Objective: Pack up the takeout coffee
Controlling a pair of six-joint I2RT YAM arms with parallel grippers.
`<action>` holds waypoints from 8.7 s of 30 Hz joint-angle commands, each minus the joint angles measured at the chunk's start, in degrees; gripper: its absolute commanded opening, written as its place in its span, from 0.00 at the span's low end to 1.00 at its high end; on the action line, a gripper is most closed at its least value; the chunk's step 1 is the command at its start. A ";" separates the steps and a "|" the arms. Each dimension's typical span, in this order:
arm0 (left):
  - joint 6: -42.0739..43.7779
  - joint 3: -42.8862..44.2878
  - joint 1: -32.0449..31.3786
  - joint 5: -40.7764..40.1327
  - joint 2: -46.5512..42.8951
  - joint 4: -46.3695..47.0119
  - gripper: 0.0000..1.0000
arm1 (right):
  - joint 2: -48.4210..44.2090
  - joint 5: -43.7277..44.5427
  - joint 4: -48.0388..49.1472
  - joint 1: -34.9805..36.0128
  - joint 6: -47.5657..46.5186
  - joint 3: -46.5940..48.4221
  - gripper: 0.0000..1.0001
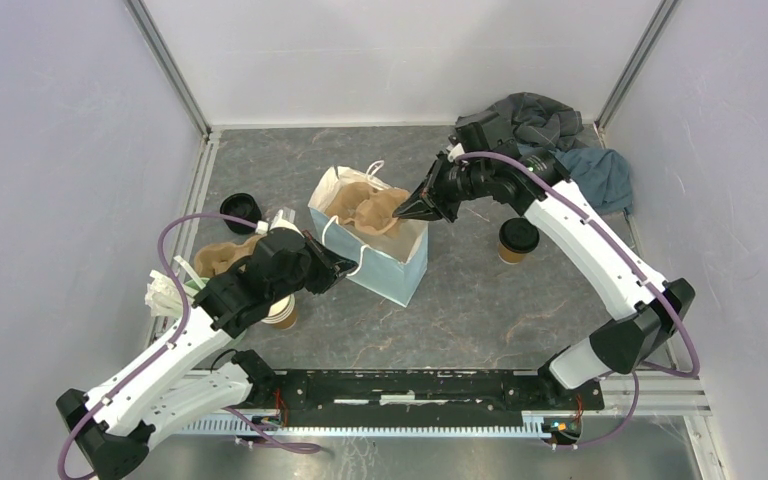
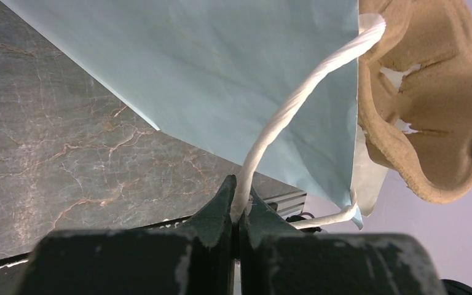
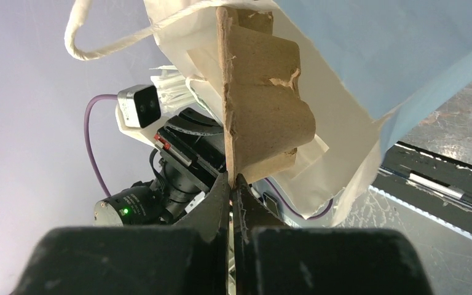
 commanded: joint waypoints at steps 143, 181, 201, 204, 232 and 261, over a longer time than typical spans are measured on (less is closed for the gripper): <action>18.63 39.75 0.34 -10.89 12.62 -23.26 1.00 | -20.43 39.82 16.41 7.98 -60.10 -13.39 0.92; 25.66 30.63 16.28 23.25 29.74 -5.73 0.88 | -20.17 15.89 23.74 -3.72 -31.58 -25.60 0.98; 26.97 27.33 13.41 13.84 21.67 -13.98 0.91 | -18.51 55.05 -5.56 -10.97 -66.52 -18.43 0.98; 28.38 29.95 13.43 14.34 24.15 -14.96 0.91 | -16.52 47.14 -4.69 -15.59 -65.97 -22.77 0.98; 27.44 30.36 13.40 15.51 26.10 -13.74 0.91 | -4.68 42.62 13.61 -25.26 -51.23 -30.49 0.97; 28.58 31.22 13.39 16.62 27.76 -13.74 0.91 | -2.03 38.83 14.94 -25.25 -54.07 -31.94 0.88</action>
